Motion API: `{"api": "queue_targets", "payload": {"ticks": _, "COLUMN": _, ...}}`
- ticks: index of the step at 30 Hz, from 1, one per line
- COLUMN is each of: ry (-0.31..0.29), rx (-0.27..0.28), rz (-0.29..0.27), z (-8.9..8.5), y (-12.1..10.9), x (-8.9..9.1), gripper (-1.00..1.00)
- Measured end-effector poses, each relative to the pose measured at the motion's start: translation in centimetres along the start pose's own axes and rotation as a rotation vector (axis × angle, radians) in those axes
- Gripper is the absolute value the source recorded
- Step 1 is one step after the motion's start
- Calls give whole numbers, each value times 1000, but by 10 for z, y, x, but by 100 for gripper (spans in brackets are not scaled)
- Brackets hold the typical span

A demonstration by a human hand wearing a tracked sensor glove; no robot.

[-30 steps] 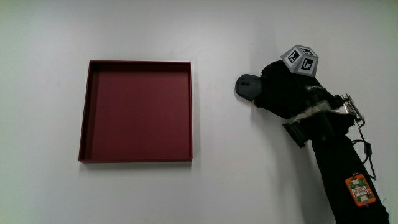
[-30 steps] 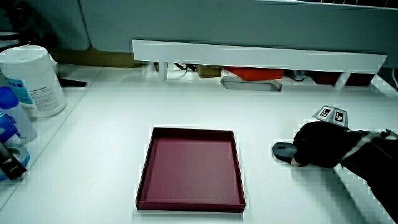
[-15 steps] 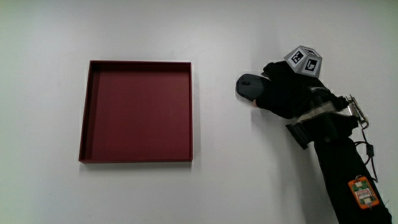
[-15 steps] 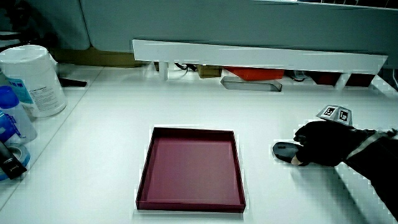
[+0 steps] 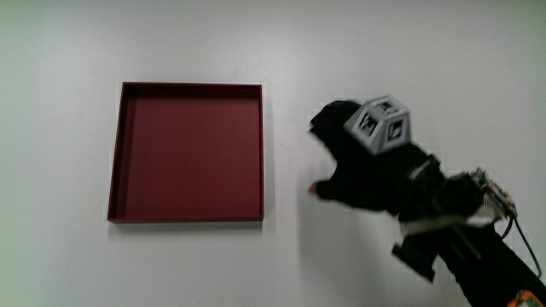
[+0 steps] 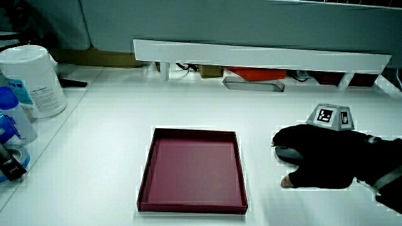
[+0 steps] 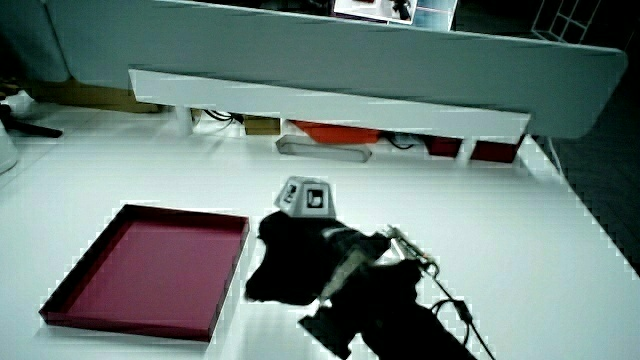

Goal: Place mouse on desk

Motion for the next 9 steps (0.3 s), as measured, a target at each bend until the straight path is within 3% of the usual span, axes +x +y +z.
{"api": "queue_targets", "payload": {"ticks": 2, "ry": -65, "rx": 7, "rz": 127, "z": 4, "y": -16, "x": -36, "gripper": -100}}
{"api": "queue_targets", "payload": {"ticks": 3, "ry": -69, "rx": -47, "rz": 177, "z": -8, "y": -16, "x": -39, "gripper": -100}}
{"api": "queue_targets", "payload": {"ticks": 7, "ry": 6, "rx": -138, "rz": 274, "z": -23, "y": -31, "x": -69, "gripper": -100}}
{"api": "queue_targets", "payload": {"ticks": 8, "ry": 2, "rx": -149, "rz": 288, "z": -27, "y": -33, "x": -74, "gripper": -100}}
{"api": "queue_targets", "payload": {"ticks": 9, "ry": -47, "rx": -161, "rz": 296, "z": -31, "y": -35, "x": -78, "gripper": -100}}
